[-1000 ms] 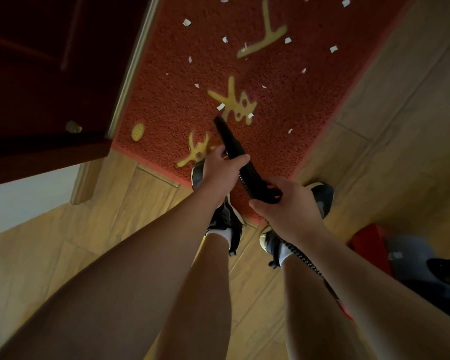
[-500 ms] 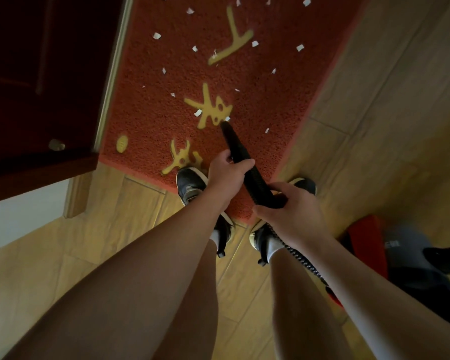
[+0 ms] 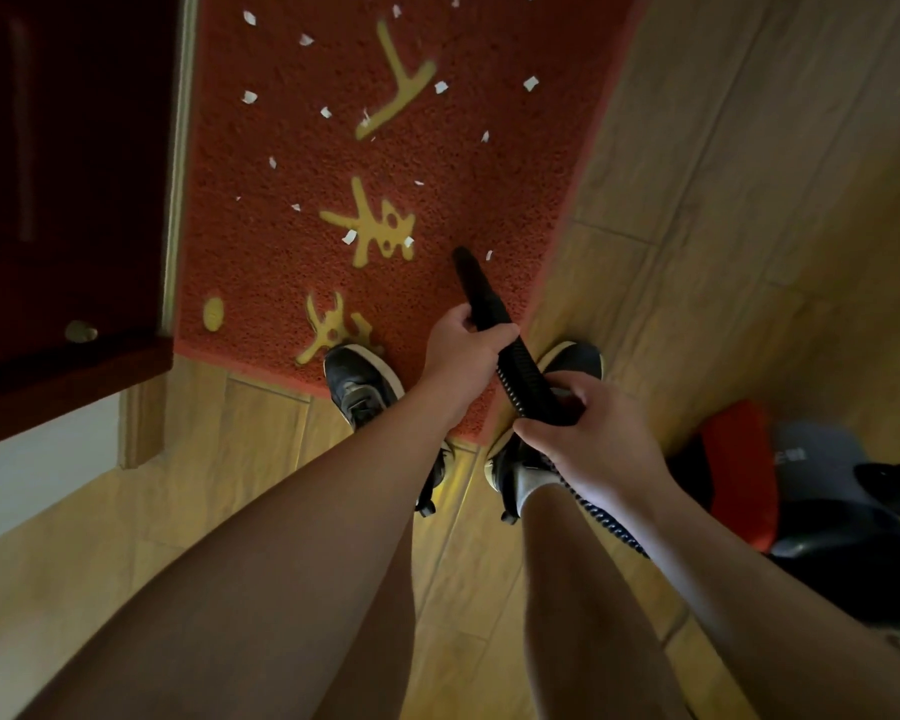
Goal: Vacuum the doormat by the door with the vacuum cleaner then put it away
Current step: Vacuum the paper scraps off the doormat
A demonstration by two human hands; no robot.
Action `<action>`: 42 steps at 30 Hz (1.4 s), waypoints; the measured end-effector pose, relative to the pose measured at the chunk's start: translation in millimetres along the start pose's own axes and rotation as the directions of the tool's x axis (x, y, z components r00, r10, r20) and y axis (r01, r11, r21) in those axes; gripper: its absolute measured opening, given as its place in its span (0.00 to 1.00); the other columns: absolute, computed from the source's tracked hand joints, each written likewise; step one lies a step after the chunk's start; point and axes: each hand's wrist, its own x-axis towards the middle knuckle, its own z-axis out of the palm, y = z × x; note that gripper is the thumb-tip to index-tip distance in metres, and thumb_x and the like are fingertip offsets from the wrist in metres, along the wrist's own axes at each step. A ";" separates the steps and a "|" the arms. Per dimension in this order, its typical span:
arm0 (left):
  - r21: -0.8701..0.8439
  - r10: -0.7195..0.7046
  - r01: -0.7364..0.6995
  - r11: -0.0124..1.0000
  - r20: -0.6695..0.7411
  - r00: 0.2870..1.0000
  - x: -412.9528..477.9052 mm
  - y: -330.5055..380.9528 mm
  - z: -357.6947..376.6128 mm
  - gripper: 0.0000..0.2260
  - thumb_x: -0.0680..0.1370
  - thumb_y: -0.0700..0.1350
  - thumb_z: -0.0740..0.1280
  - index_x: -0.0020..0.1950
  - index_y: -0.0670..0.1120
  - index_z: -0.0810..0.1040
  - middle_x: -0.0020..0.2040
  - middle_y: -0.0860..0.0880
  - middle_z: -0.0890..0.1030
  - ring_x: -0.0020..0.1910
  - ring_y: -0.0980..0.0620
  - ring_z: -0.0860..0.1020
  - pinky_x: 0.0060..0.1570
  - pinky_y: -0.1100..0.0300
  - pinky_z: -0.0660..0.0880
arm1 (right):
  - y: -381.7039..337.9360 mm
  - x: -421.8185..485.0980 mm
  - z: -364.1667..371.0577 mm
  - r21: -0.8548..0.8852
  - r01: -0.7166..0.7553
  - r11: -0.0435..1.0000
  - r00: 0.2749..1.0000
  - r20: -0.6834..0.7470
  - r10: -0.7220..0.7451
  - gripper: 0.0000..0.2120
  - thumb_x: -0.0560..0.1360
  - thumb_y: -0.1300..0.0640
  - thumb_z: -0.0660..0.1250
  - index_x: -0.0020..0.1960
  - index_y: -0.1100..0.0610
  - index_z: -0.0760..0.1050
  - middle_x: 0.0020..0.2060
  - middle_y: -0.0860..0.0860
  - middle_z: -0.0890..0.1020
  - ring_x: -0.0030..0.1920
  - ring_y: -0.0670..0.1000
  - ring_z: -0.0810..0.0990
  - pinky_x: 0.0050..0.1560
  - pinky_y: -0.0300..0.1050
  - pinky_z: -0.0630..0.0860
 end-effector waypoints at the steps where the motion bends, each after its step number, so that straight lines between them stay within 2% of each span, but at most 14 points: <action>1: 0.001 -0.004 0.004 1.000 0.003 1.000 0.2 -0.8 2.7 0.22 0.66 0.51 0.73 0.58 0.46 0.81 0.52 0.47 0.85 0.52 0.46 0.84 0.59 0.41 0.81 | 1.7 -0.9 -1.4 0.001 0.000 1.000 1.000 -0.003 0.000 0.16 0.69 0.50 0.76 0.56 0.44 0.80 0.41 0.43 0.84 0.40 0.42 0.83 0.45 0.51 0.83; 9: 0.034 0.000 0.000 0.999 0.009 1.000 1.9 -5.0 17.5 0.21 0.67 0.50 0.73 0.58 0.44 0.82 0.51 0.46 0.85 0.52 0.45 0.84 0.58 0.42 0.81 | 9.4 -4.1 -11.9 -0.009 0.019 1.000 1.000 -0.006 -0.019 0.13 0.72 0.49 0.75 0.56 0.45 0.79 0.42 0.42 0.83 0.41 0.41 0.81 0.43 0.46 0.82; 14: 0.042 -0.005 0.005 0.999 0.009 1.000 5.2 -7.4 23.1 0.13 0.75 0.44 0.74 0.59 0.44 0.82 0.50 0.47 0.84 0.52 0.46 0.84 0.60 0.41 0.80 | 13.3 -3.1 -15.4 0.002 0.016 1.000 1.000 -0.007 -0.016 0.11 0.72 0.50 0.75 0.53 0.43 0.78 0.41 0.44 0.83 0.41 0.43 0.82 0.44 0.49 0.82; 18: 0.030 0.004 -0.004 1.000 0.015 1.000 3.7 -2.2 22.9 0.18 0.70 0.47 0.74 0.58 0.44 0.82 0.49 0.47 0.85 0.52 0.45 0.84 0.60 0.41 0.80 | 12.5 -1.9 -16.3 0.012 0.012 1.000 1.000 -0.009 -0.012 0.11 0.71 0.50 0.75 0.52 0.43 0.78 0.41 0.45 0.84 0.40 0.45 0.82 0.45 0.52 0.82; 22: 0.003 0.019 -0.019 1.000 0.020 1.000 5.5 2.5 13.7 0.17 0.69 0.48 0.73 0.57 0.45 0.82 0.49 0.47 0.84 0.53 0.44 0.84 0.60 0.41 0.80 | 6.0 1.1 -13.3 0.007 0.009 1.000 1.000 0.004 -0.009 0.18 0.71 0.50 0.75 0.60 0.46 0.80 0.41 0.44 0.84 0.39 0.43 0.82 0.42 0.49 0.83; 26: 0.001 0.027 -0.027 1.000 0.013 1.000 10.3 3.6 -0.7 0.08 0.77 0.44 0.73 0.55 0.48 0.81 0.50 0.48 0.84 0.54 0.45 0.83 0.61 0.41 0.79 | -3.9 7.2 -6.8 -0.012 0.036 0.999 0.999 0.009 -0.036 0.19 0.72 0.49 0.75 0.62 0.47 0.79 0.39 0.44 0.84 0.36 0.44 0.82 0.40 0.50 0.82; 27: 0.002 0.024 -0.024 1.000 0.010 1.000 12.2 4.2 -3.9 0.06 0.78 0.43 0.73 0.54 0.50 0.81 0.51 0.49 0.84 0.54 0.46 0.83 0.61 0.43 0.80 | -6.3 9.4 -4.8 -0.019 0.042 0.999 0.999 0.008 -0.042 0.20 0.72 0.48 0.75 0.63 0.47 0.79 0.38 0.44 0.83 0.36 0.44 0.82 0.39 0.48 0.82; 29: -0.014 0.023 -0.023 1.000 0.006 1.000 15.0 6.8 -10.5 0.05 0.78 0.43 0.72 0.51 0.52 0.80 0.50 0.50 0.83 0.52 0.48 0.83 0.61 0.44 0.80 | -11.5 12.8 -1.0 -0.044 0.059 0.997 0.998 0.008 -0.059 0.19 0.72 0.47 0.74 0.62 0.45 0.79 0.36 0.43 0.82 0.34 0.42 0.81 0.33 0.39 0.78; 31: -0.021 0.019 -0.019 1.000 -0.001 1.000 17.5 9.2 -17.7 0.06 0.79 0.42 0.72 0.54 0.50 0.81 0.50 0.49 0.83 0.51 0.49 0.83 0.60 0.45 0.81 | -16.9 15.5 3.3 -0.048 0.067 0.997 0.998 0.011 -0.066 0.17 0.72 0.47 0.74 0.61 0.44 0.80 0.35 0.43 0.82 0.33 0.42 0.80 0.27 0.33 0.71; 34: -0.018 0.018 -0.018 1.000 -0.007 1.000 21.0 11.1 -28.8 0.12 0.77 0.45 0.73 0.59 0.46 0.81 0.52 0.48 0.84 0.53 0.46 0.84 0.60 0.43 0.81 | -24.5 17.4 10.6 -0.050 0.069 0.996 0.998 0.008 -0.069 0.17 0.72 0.47 0.74 0.60 0.44 0.80 0.34 0.43 0.81 0.34 0.43 0.80 0.27 0.35 0.72; 39: -0.012 0.013 -0.013 1.000 -0.023 1.000 26.5 12.4 -44.4 0.13 0.74 0.48 0.74 0.58 0.48 0.82 0.53 0.48 0.84 0.54 0.46 0.84 0.60 0.41 0.80 | -35.0 20.5 20.6 -0.041 0.074 0.996 0.997 0.025 -0.073 0.14 0.73 0.49 0.74 0.58 0.44 0.81 0.33 0.47 0.82 0.30 0.50 0.80 0.28 0.47 0.74; 42: -0.025 0.009 -0.009 1.000 -0.016 1.000 30.2 12.5 -52.3 0.13 0.74 0.48 0.74 0.57 0.48 0.82 0.54 0.48 0.84 0.54 0.45 0.83 0.60 0.41 0.80 | -40.3 22.8 25.0 -0.035 0.091 0.995 0.995 0.039 -0.090 0.10 0.73 0.50 0.73 0.55 0.45 0.82 0.31 0.50 0.81 0.30 0.53 0.79 0.27 0.48 0.72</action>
